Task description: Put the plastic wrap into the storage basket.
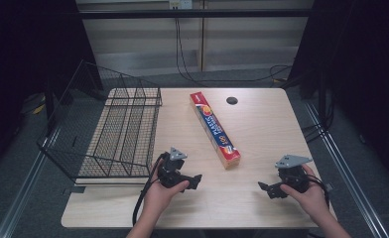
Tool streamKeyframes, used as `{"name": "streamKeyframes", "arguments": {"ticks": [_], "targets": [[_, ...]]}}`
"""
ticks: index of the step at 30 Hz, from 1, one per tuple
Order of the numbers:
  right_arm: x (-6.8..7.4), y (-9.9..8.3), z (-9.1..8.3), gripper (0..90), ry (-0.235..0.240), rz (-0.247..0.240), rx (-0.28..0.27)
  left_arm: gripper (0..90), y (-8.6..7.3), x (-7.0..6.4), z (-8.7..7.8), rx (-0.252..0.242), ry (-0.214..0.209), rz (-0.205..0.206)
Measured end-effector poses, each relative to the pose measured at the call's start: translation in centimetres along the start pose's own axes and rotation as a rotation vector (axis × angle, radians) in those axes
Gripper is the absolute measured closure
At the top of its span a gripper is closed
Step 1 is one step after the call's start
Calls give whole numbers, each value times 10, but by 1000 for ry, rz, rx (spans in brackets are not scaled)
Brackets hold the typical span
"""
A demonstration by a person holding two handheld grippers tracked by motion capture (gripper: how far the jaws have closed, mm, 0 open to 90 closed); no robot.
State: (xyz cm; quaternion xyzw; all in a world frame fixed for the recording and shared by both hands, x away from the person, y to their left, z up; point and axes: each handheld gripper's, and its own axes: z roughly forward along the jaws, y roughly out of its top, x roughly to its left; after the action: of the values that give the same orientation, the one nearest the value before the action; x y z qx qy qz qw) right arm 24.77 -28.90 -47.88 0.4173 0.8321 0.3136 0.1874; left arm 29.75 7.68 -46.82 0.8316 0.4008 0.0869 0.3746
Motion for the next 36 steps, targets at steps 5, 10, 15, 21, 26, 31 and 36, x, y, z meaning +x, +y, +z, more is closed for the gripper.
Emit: {"name": "streamKeyframes", "arguments": {"ticks": [5,10,15,21,26,31,36], "targets": [[-2,0,-2,21,-11,9,-13,25,0,0,0,14,-3,-5],[-4,-4,-5,21,-6,37,-18,18,5,0,-1,35,-24,-12],[-4,-5,-8,21,-16,56,-28,3,10,-1,0,25,-28,-25],[-4,-6,-10,22,-24,54,-35,0,33,2,10,29,-50,-114],[-4,-5,-11,22,-29,57,-40,4,53,7,18,52,-19,-127],[-5,-6,-12,23,-27,62,-44,17,72,6,24,56,9,-135],[-6,-6,-11,27,-30,66,-38,18,89,5,31,68,4,-145]]}}
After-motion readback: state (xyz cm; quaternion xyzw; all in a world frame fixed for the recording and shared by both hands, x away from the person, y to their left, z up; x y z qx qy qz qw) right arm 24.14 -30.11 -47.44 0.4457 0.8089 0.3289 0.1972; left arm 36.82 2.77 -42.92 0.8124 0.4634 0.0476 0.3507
